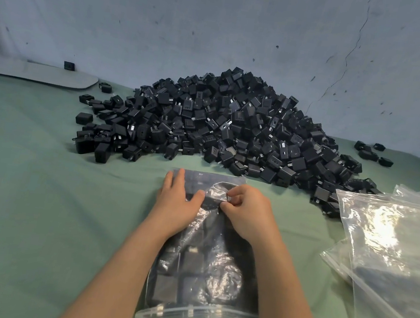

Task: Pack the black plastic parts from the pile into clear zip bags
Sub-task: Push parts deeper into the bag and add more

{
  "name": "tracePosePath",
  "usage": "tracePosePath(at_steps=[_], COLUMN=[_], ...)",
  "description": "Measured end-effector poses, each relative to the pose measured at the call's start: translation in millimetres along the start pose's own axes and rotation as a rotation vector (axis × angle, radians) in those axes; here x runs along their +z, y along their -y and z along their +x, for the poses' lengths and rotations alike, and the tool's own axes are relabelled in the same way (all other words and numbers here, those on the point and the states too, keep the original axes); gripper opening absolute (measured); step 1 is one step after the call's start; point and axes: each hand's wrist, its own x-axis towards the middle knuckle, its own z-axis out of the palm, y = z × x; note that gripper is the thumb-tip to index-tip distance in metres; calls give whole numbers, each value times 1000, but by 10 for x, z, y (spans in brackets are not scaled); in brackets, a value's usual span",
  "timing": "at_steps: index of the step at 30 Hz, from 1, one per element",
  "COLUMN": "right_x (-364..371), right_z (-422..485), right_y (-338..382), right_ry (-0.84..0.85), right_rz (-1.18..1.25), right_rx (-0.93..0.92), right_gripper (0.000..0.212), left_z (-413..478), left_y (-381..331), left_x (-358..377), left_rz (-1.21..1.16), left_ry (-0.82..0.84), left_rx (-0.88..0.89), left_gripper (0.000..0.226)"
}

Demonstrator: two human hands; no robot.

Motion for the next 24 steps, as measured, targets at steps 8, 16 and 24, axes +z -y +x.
tracePosePath(at_steps=[8, 16, 24], right_x=[35, -150, 63], right_z=[-1, 263, 613], right_y=[34, 176, 259], right_ry=[-46, -140, 98], right_rz=[-12, 19, -130], right_rx=[-67, -38, -42], right_gripper=[27, 32, 40], left_z=[-9, -36, 72], left_y=[-11, -76, -127], left_x=[-14, 22, 79], left_rz=[14, 384, 473], left_ry=[-6, -144, -122], left_rx=[18, 138, 151], left_gripper=[76, 100, 98])
